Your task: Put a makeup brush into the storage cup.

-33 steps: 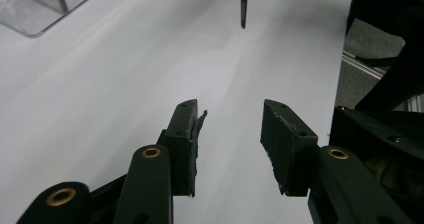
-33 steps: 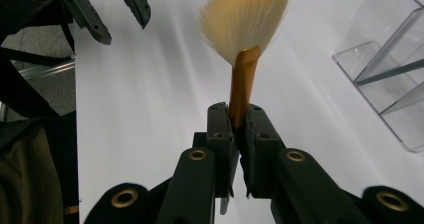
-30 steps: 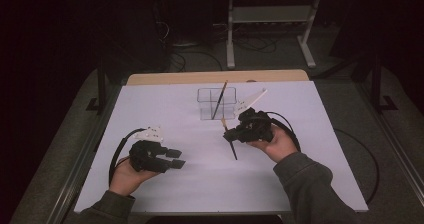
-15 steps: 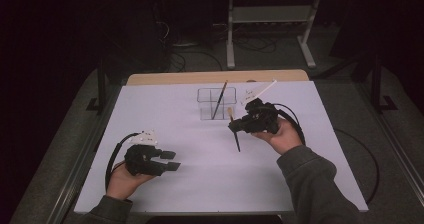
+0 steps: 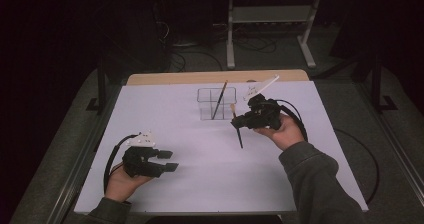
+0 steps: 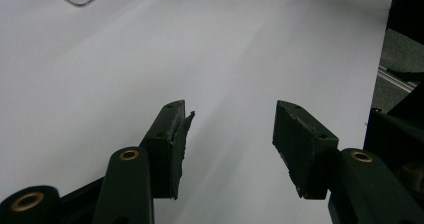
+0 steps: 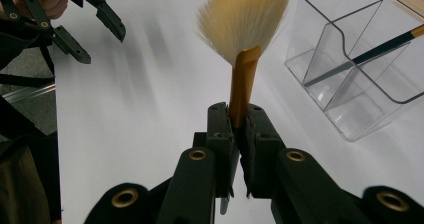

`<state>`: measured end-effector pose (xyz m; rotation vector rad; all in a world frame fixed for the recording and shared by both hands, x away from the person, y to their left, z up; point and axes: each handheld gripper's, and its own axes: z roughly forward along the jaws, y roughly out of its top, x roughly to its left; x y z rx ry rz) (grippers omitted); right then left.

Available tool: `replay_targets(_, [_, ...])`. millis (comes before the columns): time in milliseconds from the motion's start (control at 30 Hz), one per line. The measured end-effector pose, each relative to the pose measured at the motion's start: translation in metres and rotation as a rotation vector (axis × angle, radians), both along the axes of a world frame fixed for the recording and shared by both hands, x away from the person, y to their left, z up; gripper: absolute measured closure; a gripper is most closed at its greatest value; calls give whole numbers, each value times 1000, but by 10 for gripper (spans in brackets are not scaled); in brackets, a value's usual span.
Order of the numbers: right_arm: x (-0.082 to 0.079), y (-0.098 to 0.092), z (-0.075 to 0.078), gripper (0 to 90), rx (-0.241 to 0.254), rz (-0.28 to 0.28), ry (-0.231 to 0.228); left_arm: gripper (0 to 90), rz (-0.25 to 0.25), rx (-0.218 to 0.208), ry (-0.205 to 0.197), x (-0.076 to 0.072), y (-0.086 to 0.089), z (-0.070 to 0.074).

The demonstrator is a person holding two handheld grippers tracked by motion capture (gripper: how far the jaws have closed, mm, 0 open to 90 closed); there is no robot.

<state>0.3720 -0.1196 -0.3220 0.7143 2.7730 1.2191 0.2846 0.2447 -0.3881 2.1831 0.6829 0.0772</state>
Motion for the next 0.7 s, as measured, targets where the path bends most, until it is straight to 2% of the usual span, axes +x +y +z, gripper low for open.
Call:
replay_targets(267, [4, -4, 5, 825, 3, -14, -7, 441, 22, -10, -1, 0, 3, 0])
replay_targets(600, [8, -12, 11, 825, 15, -36, -1, 414, 22, -13, -5, 2, 5, -1])
replay_targets(667, [9, -14, 14, 825, 19, -42, -3, 409, 22, -13, -4, 2, 6, -1])
replay_targets(700, [10, -15, 14, 825, 22, -36, -20, 408, 23, -14, -3, 2, 6, -1])
